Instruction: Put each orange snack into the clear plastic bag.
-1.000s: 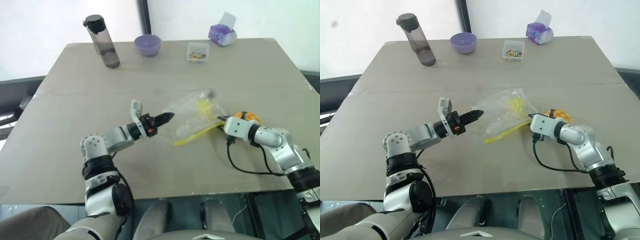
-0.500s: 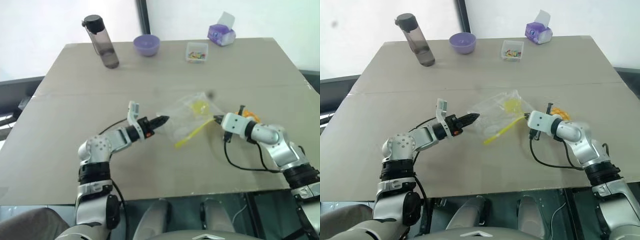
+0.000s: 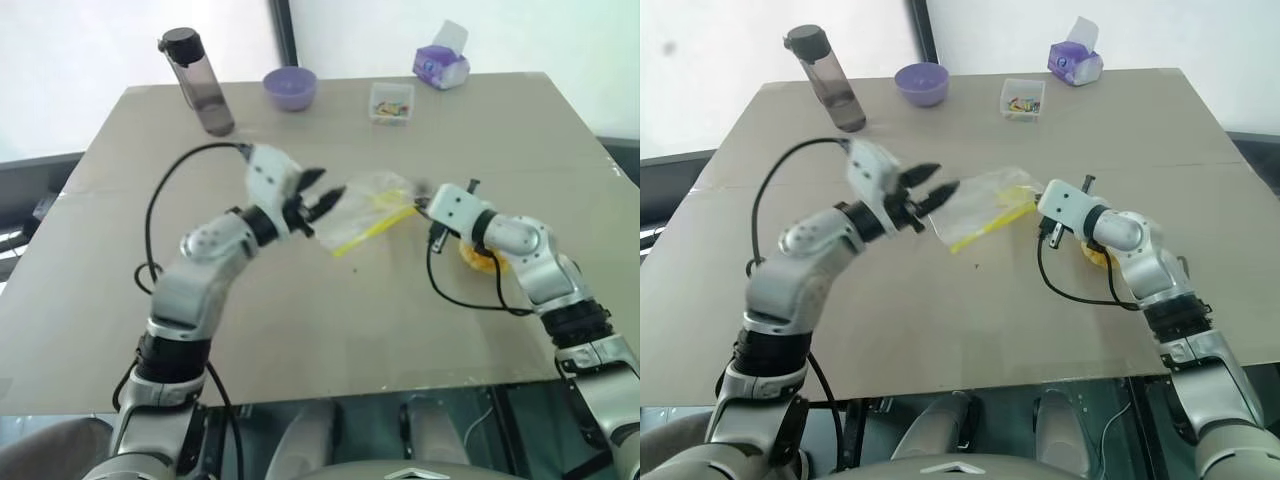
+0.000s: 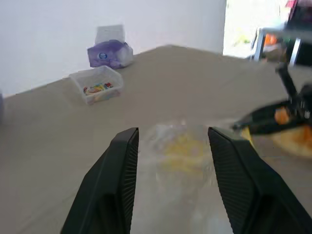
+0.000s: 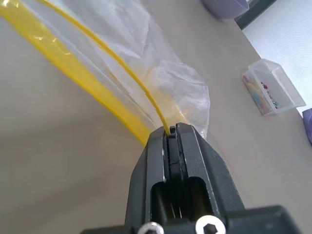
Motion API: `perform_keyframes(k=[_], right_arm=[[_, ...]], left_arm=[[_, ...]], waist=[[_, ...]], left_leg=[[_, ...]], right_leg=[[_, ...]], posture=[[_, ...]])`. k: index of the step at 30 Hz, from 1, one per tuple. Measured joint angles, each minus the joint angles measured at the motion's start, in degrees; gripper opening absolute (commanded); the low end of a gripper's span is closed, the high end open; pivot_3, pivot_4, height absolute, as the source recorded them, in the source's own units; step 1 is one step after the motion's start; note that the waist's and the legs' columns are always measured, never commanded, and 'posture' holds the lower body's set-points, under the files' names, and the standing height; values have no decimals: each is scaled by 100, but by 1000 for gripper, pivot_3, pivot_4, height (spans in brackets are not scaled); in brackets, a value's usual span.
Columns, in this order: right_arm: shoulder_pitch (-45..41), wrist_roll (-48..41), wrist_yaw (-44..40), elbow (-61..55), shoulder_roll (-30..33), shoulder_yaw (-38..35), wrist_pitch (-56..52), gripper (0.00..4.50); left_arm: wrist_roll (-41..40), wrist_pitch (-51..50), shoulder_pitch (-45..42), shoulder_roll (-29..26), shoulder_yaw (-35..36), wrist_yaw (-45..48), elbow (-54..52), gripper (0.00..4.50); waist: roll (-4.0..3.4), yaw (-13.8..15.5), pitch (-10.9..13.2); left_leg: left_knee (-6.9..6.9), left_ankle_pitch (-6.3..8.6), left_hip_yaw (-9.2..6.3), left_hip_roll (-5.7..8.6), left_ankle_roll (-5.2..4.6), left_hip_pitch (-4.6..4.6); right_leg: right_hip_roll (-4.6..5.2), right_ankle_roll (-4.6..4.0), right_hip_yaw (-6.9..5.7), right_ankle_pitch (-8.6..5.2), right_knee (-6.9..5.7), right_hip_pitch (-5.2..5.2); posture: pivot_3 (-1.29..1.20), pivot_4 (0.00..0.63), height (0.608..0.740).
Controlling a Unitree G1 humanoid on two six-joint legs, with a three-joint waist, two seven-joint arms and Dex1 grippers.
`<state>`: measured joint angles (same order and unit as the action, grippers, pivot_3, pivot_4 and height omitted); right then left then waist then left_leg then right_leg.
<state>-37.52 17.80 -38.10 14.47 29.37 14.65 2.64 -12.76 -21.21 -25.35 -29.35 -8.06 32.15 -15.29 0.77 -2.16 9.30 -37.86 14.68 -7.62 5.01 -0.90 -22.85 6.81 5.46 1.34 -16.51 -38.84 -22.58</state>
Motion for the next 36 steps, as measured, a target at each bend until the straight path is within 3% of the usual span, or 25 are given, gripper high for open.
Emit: perform_keyframes(k=[6, 11, 17, 36], right_arm=[[-466, 84, 102, 483, -214, 76, -19, 0], [-595, 122, 130, 686, -329, 98, -2, 0], [-597, 135, 149, 749, -375, 106, 5, 0], [-628, 137, 132, 732, -479, 114, 6, 0]], left_arm=[[1814, 1303, 293, -520, -700, -205, -51, 2388], [2969, 1795, 811, -527, -785, -766, -217, 2388], [3245, 1778, 1180, -453, -784, -760, -217, 2388], [3853, 2043, 678, -81, -727, -990, 749, 2388]], waist=[[-3, -15, 2], [-3, -11, 2], [-3, -7, 3], [-3, -19, 2]], left_leg=[[24, 0, 13, -1, 0, -2], [43, 0, 15, -3, 0, -2], [43, 0, 15, -3, -1, -2], [41, -1, 16, -4, 0, -2]], right_leg=[[0, 0, 14, 0, 5, -18], [-1, 0, 15, 0, 14, -23], [-2, 0, 14, 0, 11, -24], [-2, 0, 15, 0, 7, -26]], posture=[[0, 150, 740], [0, 150, 740], [0, 150, 740], [0, 150, 740]])
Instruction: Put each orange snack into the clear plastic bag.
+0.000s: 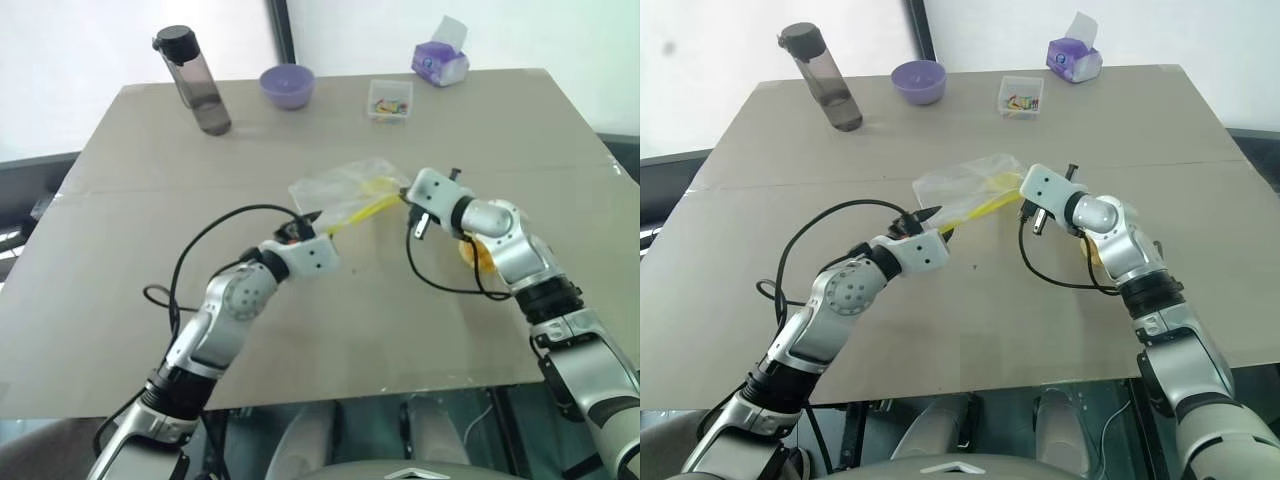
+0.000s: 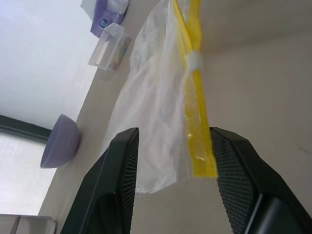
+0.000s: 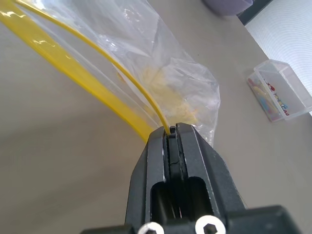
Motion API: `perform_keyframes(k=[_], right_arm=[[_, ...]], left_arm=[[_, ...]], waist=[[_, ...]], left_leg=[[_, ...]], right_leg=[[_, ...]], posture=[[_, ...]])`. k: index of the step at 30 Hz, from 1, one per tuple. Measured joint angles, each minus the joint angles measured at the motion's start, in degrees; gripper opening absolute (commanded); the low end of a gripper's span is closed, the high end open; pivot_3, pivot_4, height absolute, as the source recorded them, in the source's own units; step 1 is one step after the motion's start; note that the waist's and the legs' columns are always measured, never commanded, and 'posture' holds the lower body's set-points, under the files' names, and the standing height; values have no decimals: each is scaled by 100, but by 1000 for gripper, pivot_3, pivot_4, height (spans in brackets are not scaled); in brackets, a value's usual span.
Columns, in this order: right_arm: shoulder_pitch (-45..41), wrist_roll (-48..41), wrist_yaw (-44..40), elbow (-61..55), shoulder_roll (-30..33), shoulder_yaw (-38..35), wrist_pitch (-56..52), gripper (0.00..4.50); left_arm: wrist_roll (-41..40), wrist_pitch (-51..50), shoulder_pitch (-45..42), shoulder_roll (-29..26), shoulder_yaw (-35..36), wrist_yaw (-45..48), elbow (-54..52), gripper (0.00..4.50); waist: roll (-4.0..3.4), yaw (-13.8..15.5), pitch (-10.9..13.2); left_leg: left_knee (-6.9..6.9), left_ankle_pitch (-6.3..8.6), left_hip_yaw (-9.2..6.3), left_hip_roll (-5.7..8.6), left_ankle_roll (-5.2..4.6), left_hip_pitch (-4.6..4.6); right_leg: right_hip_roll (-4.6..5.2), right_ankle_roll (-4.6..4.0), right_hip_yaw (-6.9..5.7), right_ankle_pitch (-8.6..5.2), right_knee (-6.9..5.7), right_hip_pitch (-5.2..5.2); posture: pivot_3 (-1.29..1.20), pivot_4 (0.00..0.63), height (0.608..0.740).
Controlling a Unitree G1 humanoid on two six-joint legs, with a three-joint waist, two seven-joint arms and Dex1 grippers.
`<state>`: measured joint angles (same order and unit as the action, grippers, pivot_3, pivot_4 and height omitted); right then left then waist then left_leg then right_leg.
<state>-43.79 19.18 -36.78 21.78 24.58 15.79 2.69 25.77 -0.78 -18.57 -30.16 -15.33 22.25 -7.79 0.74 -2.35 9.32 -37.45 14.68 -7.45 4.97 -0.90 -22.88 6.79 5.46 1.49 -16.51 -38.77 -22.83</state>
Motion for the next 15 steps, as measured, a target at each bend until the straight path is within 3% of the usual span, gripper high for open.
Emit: perform_keyframes(k=[13, 14, 15], right_arm=[[0, 1, -19, -53, -23, 1, -9, 0], [0, 1, -19, -53, -26, 1, -9, 0], [0, 1, -19, -53, -29, 1, -9, 0]], left_arm=[[64, 183, -142, 93, -51, 52, 6, 2388], [90, 198, -141, 83, -52, 57, 6, 1780], [108, 212, -141, 75, -52, 58, 6, 1445]], waist=[[0, -4, 0], [0, -4, 0], [0, -4, 0]], left_leg=[[-1, 0, 0, 0, 0, 0], [-1, 0, 0, 0, 0, 0], [-1, 0, 0, 0, 0, 0]], right_leg=[[0, 0, 0, 0, -2, 0], [-1, 0, 0, 0, -2, 0], [0, 0, 0, 0, -2, 0]], posture=[[0, 150, 740], [0, 150, 740], [0, 150, 740]])
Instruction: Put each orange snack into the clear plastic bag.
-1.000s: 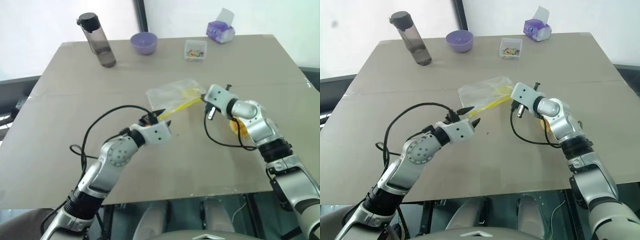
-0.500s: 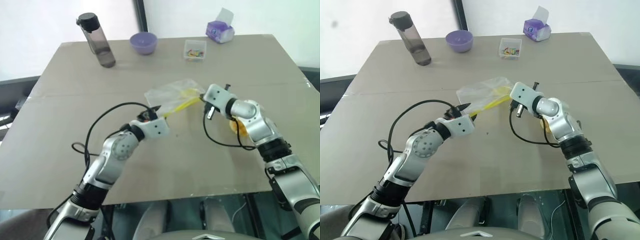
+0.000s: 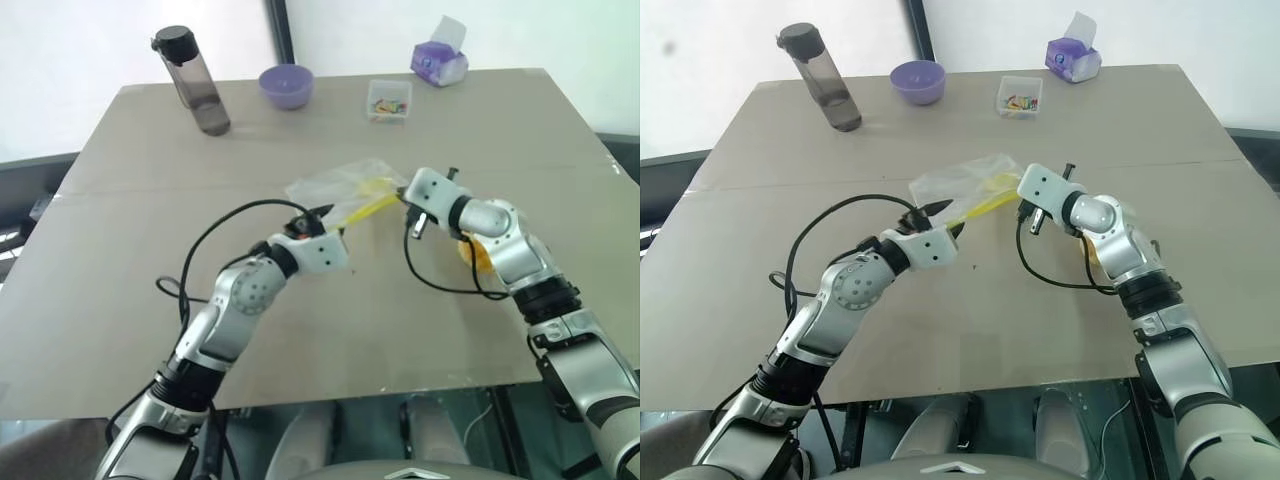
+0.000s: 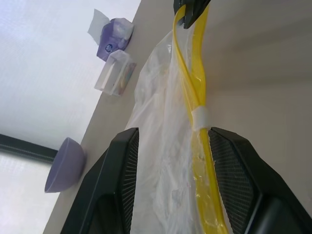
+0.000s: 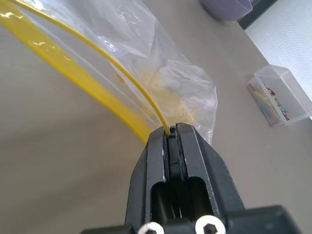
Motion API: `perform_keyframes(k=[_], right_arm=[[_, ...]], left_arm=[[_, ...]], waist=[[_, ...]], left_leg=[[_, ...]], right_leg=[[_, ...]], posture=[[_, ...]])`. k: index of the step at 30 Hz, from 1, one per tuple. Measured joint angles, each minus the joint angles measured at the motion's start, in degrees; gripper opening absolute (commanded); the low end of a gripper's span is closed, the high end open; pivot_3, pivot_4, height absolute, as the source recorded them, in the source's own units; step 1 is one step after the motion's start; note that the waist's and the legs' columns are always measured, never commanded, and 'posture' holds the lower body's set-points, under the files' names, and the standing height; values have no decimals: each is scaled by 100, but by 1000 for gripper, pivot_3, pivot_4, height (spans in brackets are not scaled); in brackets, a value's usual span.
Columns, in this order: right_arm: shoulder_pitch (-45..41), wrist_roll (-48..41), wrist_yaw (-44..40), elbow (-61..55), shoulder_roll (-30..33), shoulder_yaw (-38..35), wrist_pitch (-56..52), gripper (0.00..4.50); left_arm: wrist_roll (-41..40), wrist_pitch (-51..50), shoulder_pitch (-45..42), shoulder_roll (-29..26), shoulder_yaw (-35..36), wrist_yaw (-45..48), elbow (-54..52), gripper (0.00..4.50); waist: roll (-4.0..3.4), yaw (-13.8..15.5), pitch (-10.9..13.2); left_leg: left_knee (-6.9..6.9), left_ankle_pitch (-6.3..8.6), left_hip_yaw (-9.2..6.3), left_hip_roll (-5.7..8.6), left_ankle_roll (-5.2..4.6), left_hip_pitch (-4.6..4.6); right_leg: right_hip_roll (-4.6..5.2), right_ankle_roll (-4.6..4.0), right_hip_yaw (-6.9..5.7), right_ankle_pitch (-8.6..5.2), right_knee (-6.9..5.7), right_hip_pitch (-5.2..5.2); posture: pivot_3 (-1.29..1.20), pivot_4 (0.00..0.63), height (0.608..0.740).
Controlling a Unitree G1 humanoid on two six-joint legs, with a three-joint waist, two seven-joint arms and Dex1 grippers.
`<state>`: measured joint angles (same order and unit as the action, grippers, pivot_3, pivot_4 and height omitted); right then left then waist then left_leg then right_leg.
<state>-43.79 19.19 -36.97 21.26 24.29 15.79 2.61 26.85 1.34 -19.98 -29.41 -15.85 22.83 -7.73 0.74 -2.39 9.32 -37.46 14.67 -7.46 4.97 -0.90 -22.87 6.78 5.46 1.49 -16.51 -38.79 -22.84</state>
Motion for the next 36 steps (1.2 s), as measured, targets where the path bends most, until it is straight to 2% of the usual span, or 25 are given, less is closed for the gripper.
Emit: perform_keyframes(k=[2, 3, 4, 15, 19, 22, 29, 31, 33, 34, 35, 36], right_arm=[[0, 0, 0, 0, -4, 1, 0, 0], [0, 1, 1, 0, -7, 2, 1, 0], [0, 1, 1, 0, -9, 3, 1, 0], [0, 2, -1, -6, -86, 29, -124, 0], [28, 10, -8, -134, -65, 105, -109, 0], [86, -8, -20, -340, -35, 110, -100, 0], [273, -137, -140, -981, -55, 110, -396, 0], [315, -156, -245, -1243, -28, 114, -509, 618], [343, -189, -331, -1437, 23, 114, -619, 1511], [349, -196, -355, -1484, 34, 114, -651, 1632], [382, -203, -386, -1624, 86, 114, -712, 2232], [390, -205, -385, -1662, 119, 113, -720, 2571]], left_arm=[[6, 15, 0, -3, 0, 1, 0, 724], [22, 14, 1, -5, 1, 1, 0, 219], [40, 14, 3, -8, 1, 1, 0, 29], [156, -51, 20, 9, 32, -110, 162, 29], [-170, -11, 176, 242, 264, -281, 247, 29], [-453, 206, 235, 351, 413, -346, 433, 29], [-460, 993, 207, 319, 402, -440, 839, 29], [-458, 1183, 180, 312, 400, -440, 968, 0], [-458, 1285, 156, 309, 400, -440, 1065, 0], [-458, 1305, 154, 308, 400, -440, 1078, 0], [-458, 1399, 134, 310, 400, -440, 1123, 0], [-458, 1425, 122, 308, 400, -440, 1135, 0]], waist=[[0, 1, 0], [0, 1, 0], [0, 0, 0], [0, -2, 0], [0, -2, 0], [0, 2, -1], [-1, 4, -1], [-1, 6, -1], [0, 7, -1], [0, 5, -1], [0, 6, -1], [0, 8, -1]], left_leg=[[0, 0, 0, 0, 0, 0], [0, 0, 0, 0, 0, 0], [0, 0, 0, 0, 0, 0], [-2, 0, 0, 0, 0, 0], [-3, 0, -2, -1, 0, 0], [-6, 0, -2, 0, 1, 0], [-6, 0, -2, 0, 0, 0], [-6, 0, -1, 0, 0, 0], [-6, 0, -1, 0, 0, 0], [-6, 0, -1, 1, 0, 0], [-7, 0, -2, 0, 0, 0], [-7, 0, -2, 1, 0, 0]], right_leg=[[0, 0, 0, 0, 0, 0], [0, 0, 0, 0, 0, 0], [0, 0, 0, 0, 0, 0], [0, 0, 0, 0, -3, 0], [0, 0, -1, 0, -2, -1], [1, 0, -1, 0, -4, 0], [1, 0, -1, 0, -5, 0], [2, 0, -1, 0, -4, 0], [2, 0, -1, 0, -4, 0], [2, 0, -1, 0, -4, 0], [2, 0, -2, 0, -5, 0], [2, 0, -2, 0, -5, 0]], posture=[[0, 150, 740], [0, 150, 740], [0, 150, 740], [0, 150, 740], [0, 150, 740], [0, 150, 740], [0, 150, 740], [0, 150, 740], [0, 150, 740], [0, 150, 740], [0, 150, 740], [0, 150, 740]])
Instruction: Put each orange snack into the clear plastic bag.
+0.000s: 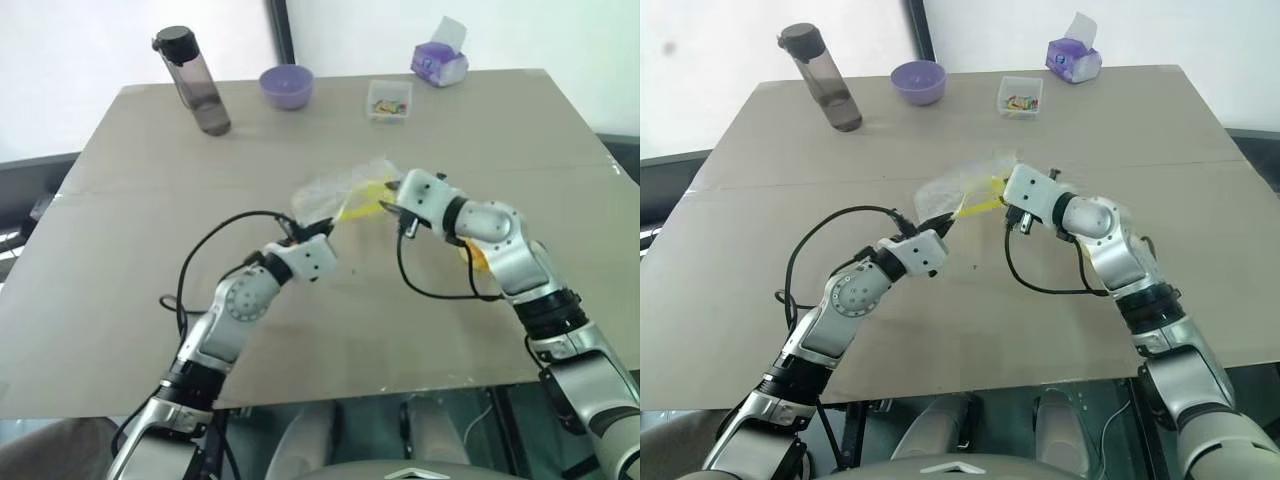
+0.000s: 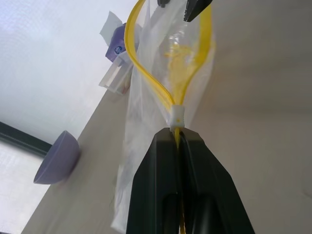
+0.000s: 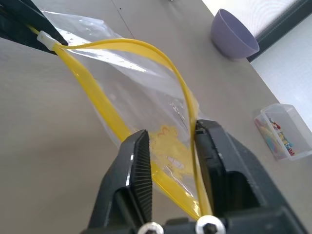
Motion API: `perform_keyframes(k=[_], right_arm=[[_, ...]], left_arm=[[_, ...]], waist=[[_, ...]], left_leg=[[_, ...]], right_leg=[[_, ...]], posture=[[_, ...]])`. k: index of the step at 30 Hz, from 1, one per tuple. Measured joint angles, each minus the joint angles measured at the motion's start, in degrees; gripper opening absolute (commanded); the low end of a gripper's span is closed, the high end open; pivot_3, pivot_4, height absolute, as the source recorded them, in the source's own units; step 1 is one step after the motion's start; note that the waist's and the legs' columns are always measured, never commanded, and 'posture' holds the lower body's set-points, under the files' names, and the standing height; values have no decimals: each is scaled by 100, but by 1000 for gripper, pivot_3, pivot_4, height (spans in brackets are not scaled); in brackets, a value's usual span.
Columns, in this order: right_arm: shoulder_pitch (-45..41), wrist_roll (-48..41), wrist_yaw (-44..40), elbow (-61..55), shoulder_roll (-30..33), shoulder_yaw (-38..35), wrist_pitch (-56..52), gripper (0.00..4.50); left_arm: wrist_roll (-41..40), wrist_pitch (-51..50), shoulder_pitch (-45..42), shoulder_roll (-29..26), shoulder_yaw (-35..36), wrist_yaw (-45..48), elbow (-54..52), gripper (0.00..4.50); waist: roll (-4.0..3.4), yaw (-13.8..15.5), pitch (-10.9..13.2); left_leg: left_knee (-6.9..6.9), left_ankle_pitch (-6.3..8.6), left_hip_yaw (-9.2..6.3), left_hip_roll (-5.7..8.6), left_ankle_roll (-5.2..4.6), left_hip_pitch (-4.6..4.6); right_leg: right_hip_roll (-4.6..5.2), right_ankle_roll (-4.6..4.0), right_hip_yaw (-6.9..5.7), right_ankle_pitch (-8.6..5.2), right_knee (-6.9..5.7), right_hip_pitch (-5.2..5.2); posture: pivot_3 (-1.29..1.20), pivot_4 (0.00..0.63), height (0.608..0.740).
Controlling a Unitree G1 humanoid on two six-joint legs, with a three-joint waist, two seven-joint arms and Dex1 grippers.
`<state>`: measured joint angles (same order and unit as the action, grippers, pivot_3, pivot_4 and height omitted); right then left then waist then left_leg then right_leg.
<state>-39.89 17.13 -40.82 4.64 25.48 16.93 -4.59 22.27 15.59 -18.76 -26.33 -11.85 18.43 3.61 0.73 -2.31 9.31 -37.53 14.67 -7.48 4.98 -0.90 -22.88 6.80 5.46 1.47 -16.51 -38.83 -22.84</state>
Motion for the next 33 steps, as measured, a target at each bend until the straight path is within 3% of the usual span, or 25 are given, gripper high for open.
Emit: perform_keyframes(k=[8, 11, 14, 15, 33], right_arm=[[170, -367, -106, -744, 329, -428, -403, 2571], [404, -731, -287, -1142, 270, -441, -389, 1652], [628, -779, -363, -1157, 268, -324, -330, 148], [662, -779, -358, -1102, 266, -305, -323, 22], [227, -435, 142, 189, -73, -169, 122, 22]], left_arm=[[-18, 161, -70, 44, 2, 2, 155, 0], [-118, 160, -77, 108, 10, 2, 157, 0], [-167, 159, -88, 113, 10, 4, 154, 0], [-168, 156, -88, 113, 10, 5, 154, 0], [-112, 113, -79, 149, -170, 293, -364, 0]], waist=[[0, -7, 0], [1, -4, -1], [1, 5, -1], [1, 5, -1], [1, -6, -1]], left_leg=[[0, 0, 1, -1, 0, 0], [0, 0, 1, -1, 0, 0], [-5, 0, 2, 1, -1, 0], [-7, 0, 2, 1, -1, 0], [-9, 0, 1, 0, 0, 1]], right_leg=[[0, 0, 1, 0, -1, 0], [0, 0, 0, 0, -1, 1], [2, 0, 1, 0, -1, 2], [2, 0, 1, 0, -3, 2], [-1, 0, 1, 0, -4, 2]], posture=[[0, 150, 740], [0, 150, 740], [0, 150, 740], [0, 150, 740], [0, 150, 740]])
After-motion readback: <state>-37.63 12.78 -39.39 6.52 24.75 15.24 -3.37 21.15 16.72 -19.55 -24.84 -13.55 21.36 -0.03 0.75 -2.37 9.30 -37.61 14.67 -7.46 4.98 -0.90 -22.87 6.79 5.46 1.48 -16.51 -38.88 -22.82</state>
